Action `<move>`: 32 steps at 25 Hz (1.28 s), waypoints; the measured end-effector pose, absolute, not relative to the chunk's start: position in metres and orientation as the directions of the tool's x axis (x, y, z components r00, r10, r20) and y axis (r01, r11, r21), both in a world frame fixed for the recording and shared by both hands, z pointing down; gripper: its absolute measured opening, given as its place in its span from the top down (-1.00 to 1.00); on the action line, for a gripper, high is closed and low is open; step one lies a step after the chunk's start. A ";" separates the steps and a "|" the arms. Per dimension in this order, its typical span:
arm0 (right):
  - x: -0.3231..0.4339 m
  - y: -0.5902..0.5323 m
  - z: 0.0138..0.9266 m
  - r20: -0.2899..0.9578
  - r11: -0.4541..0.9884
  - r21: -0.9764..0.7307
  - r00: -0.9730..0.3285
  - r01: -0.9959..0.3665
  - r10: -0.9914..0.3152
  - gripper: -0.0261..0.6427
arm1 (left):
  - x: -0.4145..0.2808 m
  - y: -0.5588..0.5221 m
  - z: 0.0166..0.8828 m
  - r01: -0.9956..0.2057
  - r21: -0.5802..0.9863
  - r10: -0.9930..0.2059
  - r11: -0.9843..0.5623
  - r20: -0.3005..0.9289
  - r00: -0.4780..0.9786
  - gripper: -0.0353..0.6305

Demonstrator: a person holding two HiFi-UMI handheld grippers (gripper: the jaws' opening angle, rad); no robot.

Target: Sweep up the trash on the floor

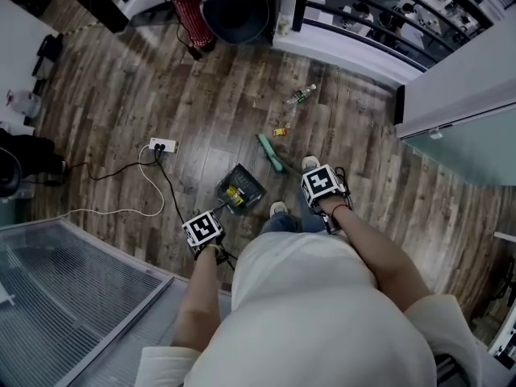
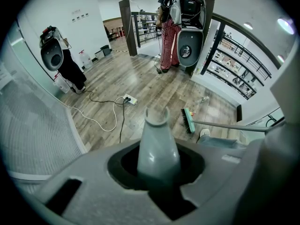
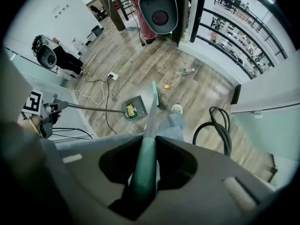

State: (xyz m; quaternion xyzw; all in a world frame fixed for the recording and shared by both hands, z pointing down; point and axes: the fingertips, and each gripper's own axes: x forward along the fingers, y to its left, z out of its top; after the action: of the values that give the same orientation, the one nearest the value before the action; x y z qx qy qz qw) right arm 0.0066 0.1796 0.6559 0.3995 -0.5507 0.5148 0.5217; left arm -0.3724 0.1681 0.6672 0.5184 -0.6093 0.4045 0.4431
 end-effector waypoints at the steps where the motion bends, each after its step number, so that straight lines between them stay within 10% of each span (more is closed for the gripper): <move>1: 0.010 0.176 0.657 0.985 0.140 -0.154 -0.141 -0.978 0.095 0.63 | -0.372 0.168 0.666 -0.990 -0.036 -0.272 0.135 0.960 -0.072 0.61; 32: 0.135 0.038 0.668 0.995 0.152 -0.099 -0.093 -0.983 0.047 0.63 | -0.274 0.080 0.662 -0.974 0.029 -0.293 0.224 0.955 -0.039 0.61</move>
State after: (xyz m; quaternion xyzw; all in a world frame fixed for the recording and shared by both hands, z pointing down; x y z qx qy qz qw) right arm 0.1352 0.0376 0.6675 0.4253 -0.5507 0.4933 0.5220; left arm -0.2742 0.0801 0.6618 0.5077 -0.6238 0.3608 0.4721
